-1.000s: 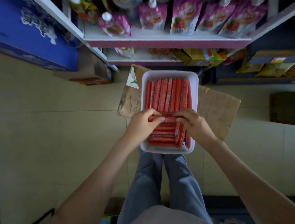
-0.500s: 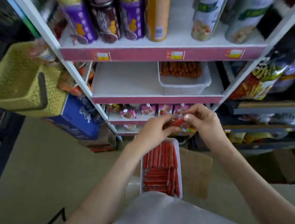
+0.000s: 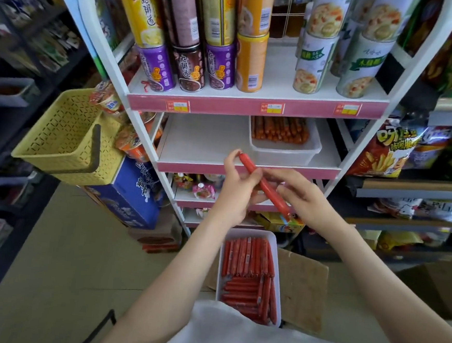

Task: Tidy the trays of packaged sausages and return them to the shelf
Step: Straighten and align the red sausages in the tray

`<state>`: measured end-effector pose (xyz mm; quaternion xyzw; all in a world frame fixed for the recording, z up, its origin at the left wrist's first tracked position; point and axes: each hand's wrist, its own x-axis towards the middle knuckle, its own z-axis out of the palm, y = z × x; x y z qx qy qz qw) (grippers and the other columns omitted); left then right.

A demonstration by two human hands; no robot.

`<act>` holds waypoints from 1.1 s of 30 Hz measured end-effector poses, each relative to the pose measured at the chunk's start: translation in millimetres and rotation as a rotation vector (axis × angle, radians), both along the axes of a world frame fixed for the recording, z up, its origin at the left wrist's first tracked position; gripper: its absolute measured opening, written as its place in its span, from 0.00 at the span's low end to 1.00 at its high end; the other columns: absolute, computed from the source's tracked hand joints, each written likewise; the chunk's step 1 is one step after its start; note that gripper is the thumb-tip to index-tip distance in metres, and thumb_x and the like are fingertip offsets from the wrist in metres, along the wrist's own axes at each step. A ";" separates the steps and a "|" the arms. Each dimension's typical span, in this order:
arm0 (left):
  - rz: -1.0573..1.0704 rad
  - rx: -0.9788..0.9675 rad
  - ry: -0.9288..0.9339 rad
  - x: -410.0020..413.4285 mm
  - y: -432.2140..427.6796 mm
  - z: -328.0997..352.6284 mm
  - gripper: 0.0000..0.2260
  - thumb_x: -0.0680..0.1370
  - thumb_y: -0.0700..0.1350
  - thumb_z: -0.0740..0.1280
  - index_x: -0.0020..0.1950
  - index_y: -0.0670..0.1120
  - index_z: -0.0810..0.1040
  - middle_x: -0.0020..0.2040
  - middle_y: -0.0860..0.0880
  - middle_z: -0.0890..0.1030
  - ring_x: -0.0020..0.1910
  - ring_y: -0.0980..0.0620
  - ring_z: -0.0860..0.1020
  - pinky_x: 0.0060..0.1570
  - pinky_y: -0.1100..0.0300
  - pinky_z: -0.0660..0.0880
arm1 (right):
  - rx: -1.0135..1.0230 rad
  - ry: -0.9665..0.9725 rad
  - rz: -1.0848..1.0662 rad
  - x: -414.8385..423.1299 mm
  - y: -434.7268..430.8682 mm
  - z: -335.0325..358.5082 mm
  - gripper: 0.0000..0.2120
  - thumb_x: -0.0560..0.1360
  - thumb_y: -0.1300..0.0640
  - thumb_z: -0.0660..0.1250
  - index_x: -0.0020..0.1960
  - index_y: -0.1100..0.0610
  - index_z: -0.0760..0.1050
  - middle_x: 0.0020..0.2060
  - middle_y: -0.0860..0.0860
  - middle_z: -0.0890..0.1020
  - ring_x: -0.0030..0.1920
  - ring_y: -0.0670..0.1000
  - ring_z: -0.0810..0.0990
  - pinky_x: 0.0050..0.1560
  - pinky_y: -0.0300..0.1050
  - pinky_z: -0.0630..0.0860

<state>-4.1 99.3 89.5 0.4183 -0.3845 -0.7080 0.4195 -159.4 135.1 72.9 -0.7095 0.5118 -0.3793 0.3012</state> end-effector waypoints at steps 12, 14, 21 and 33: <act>-0.013 -0.236 -0.570 12.3 15.0 -5.1 0.18 0.82 0.53 0.57 0.72 0.56 0.64 0.68 0.53 0.70 0.64 0.56 0.71 0.62 0.60 0.69 | -0.077 0.030 -0.021 14.6 1.8 -20.1 0.08 0.78 0.63 0.61 0.54 0.56 0.75 0.52 0.49 0.80 0.55 0.48 0.76 0.57 0.41 0.72; 0.007 -0.538 -0.463 18.6 22.6 -6.9 0.13 0.82 0.50 0.58 0.66 0.54 0.72 0.64 0.53 0.74 0.63 0.60 0.72 0.61 0.65 0.69 | -0.075 0.039 -0.053 13.5 0.5 -22.4 0.08 0.78 0.61 0.60 0.53 0.61 0.75 0.48 0.52 0.80 0.51 0.49 0.76 0.53 0.45 0.72; 0.111 -0.920 -0.466 17.1 25.0 -15.3 0.06 0.77 0.42 0.67 0.52 0.48 0.79 0.48 0.56 0.79 0.51 0.58 0.78 0.52 0.63 0.75 | -0.135 0.112 -0.071 15.2 -3.0 -21.8 0.07 0.76 0.59 0.63 0.53 0.55 0.75 0.43 0.38 0.74 0.46 0.41 0.71 0.48 0.31 0.67; 0.320 -0.234 -0.293 31.6 4.4 -18.1 0.05 0.78 0.41 0.66 0.54 0.46 0.77 0.49 0.52 0.80 0.54 0.51 0.79 0.53 0.63 0.75 | 0.078 0.013 -0.250 9.8 -4.3 -11.0 0.11 0.72 0.60 0.73 0.51 0.50 0.76 0.43 0.39 0.78 0.43 0.34 0.76 0.42 0.28 0.70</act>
